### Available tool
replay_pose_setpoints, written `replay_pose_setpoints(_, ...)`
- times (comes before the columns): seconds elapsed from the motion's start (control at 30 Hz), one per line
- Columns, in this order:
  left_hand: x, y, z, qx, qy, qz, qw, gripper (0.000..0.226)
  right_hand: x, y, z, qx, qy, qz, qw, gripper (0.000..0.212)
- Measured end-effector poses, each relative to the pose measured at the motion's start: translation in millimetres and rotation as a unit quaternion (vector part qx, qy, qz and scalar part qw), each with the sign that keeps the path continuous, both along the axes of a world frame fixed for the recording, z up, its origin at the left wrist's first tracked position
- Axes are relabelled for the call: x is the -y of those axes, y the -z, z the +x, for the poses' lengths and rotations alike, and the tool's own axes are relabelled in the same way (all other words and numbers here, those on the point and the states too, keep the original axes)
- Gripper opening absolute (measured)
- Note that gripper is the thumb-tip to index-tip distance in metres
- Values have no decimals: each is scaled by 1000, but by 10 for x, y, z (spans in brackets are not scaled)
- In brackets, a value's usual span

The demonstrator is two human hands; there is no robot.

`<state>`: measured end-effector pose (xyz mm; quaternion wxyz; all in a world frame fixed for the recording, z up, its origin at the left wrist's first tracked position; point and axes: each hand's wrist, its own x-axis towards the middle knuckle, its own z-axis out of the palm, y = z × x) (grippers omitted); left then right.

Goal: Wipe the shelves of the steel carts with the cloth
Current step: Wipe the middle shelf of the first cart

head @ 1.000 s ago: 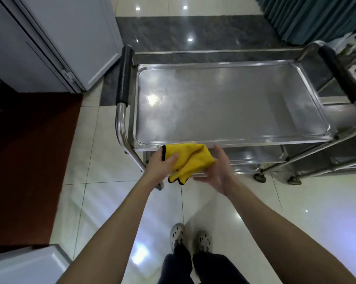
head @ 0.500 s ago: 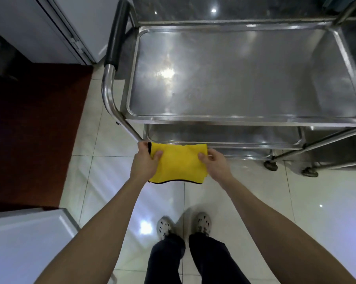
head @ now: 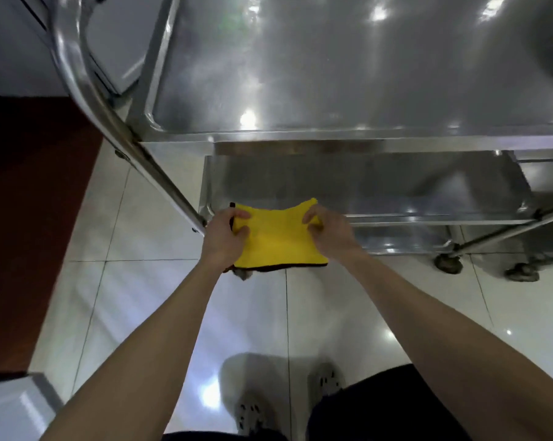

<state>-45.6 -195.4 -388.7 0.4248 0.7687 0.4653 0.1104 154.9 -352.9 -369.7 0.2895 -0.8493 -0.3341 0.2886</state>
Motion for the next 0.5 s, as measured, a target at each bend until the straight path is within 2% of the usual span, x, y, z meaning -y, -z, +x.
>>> replay_pose_setpoints(0.07,-249,92,175,37,6,58,998,31,-248,99,155,35,33,79,996,26)
replay_pose_setpoints(0.13,-506,197,353,35,26,115,992,39,-500,218,304,77,52,121,988,25)
replay_pose_setpoints(0.2,-637,342,411,4,59,132,990,47,-686,467,392,139,-5,49,989,24)
replay_pose_setpoints(0.27,-587,507,319,50,59,132,988,42,-774,771,362,226,-67,-82,968,38)
replay_pose_setpoints(0.3,-524,631,217,107,31,150,982,32,-808,895,313,263,-73,-95,957,46)
replay_pose_setpoints(0.37,-394,907,-42,171,-76,224,956,3,-922,1063,200,321,-76,-48,943,57)
replay_pose_setpoints(0.43,-364,1113,-265,206,-207,279,915,30,-1081,1170,110,353,-80,-8,932,69)
replay_pose_setpoints(0.5,-525,1208,-353,263,-290,286,875,45,-1259,1258,50,351,-80,-27,932,83)
